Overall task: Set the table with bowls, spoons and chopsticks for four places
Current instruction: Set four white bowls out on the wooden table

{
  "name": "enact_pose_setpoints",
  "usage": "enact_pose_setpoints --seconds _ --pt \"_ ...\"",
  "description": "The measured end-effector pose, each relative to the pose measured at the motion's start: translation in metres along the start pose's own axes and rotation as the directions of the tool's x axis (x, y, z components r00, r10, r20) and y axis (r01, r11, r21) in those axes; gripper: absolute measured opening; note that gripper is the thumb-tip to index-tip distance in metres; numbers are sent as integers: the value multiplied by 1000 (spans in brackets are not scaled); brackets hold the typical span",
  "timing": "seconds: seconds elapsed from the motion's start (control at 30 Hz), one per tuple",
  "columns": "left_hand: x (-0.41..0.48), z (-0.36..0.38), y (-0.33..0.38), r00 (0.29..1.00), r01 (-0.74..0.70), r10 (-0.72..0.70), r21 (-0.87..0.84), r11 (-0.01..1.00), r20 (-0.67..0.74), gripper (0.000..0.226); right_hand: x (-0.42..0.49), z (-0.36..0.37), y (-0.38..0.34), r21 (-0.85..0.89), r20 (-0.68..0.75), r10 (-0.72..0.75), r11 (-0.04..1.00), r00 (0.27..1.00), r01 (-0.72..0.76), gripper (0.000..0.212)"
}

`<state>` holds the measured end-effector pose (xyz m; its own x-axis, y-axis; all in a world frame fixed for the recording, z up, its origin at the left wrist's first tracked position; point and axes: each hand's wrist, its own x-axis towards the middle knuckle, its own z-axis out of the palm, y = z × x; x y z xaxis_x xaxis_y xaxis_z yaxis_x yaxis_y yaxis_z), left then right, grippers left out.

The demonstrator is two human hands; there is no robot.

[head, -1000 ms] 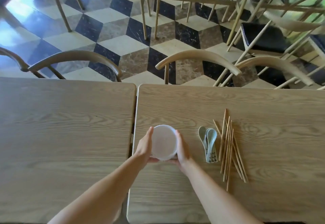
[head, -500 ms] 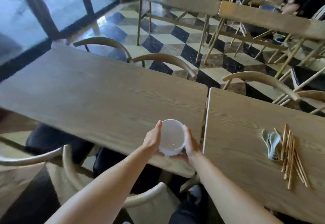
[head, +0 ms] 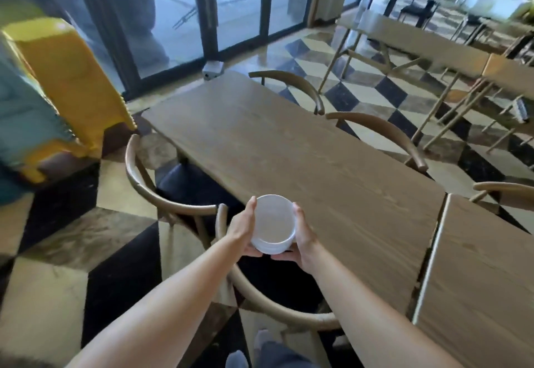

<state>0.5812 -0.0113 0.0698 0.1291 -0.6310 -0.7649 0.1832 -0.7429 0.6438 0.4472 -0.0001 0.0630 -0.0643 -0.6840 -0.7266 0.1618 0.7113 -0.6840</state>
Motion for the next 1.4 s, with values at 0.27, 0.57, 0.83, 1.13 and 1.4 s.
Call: enact_pose_setpoints --seconds 0.27,0.57,0.83,1.13,1.4 --pt "40 -46 23 999 22 -22 15 1000 -46 74 27 55 -10 -53 96 34 998 995 -29 61" --pt "102 -10 86 996 84 -79 138 987 -40 66 100 55 -61 32 42 92 995 995 -93 61" --pt "165 58 130 994 83 -101 335 938 37 61 165 25 -97 249 -97 163 959 982 -135 65" --pt "275 97 200 967 46 -166 510 859 192 60 256 44 -146 402 -305 173 915 937 -38 62" --pt "362 111 260 944 -43 -148 554 832 295 63 334 72 -192 467 -368 175 884 913 19 57"
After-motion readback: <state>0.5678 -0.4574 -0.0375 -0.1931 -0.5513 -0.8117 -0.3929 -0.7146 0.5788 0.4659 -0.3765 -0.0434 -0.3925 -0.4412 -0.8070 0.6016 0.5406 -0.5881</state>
